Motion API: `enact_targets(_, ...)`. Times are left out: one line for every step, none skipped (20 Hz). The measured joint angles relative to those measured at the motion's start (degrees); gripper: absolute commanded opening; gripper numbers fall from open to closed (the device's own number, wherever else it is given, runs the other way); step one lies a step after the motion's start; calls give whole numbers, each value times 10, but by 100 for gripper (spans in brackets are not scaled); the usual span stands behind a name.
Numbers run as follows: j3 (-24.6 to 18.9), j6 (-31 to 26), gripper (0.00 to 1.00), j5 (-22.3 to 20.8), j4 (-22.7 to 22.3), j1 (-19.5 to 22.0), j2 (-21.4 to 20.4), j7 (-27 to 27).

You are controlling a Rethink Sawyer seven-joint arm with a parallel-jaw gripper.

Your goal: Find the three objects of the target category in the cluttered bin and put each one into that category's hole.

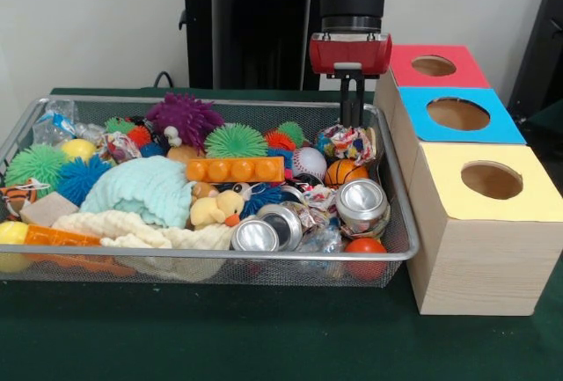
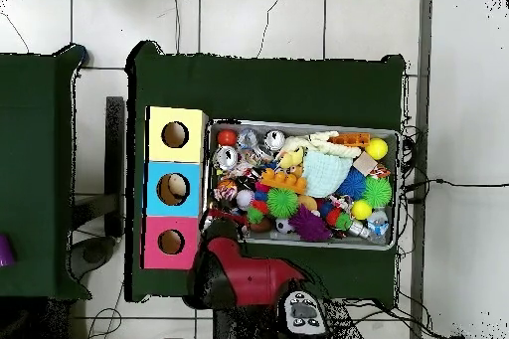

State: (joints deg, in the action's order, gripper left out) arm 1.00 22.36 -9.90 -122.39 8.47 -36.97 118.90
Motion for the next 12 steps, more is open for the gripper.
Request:
enact_targets(-1,-11,0,0,0,2,-8,0)
enact_targets(-2,-21,0,0,0,4,-15,0)
enact_targets(-3,-31,0,0,0,5,-22,0)
enact_targets(-3,-40,0,1,0,7,-28,0)
enact_targets(-4,-45,0,1,0,8,-31,0)
enact_targets(-5,-63,0,3,0,10,-45,0)
enact_targets(-6,-71,0,3,0,11,-50,0)
enact_targets(-6,-78,0,4,0,12,-55,0)
enact_targets(-7,-90,0,5,0,12,-64,0)
enact_targets(-10,-114,0,9,-1,12,-82,0)
enact_targets(-11,-124,0,11,-1,12,-91,0)
enact_targets(-12,-133,0,13,-1,12,-100,0)
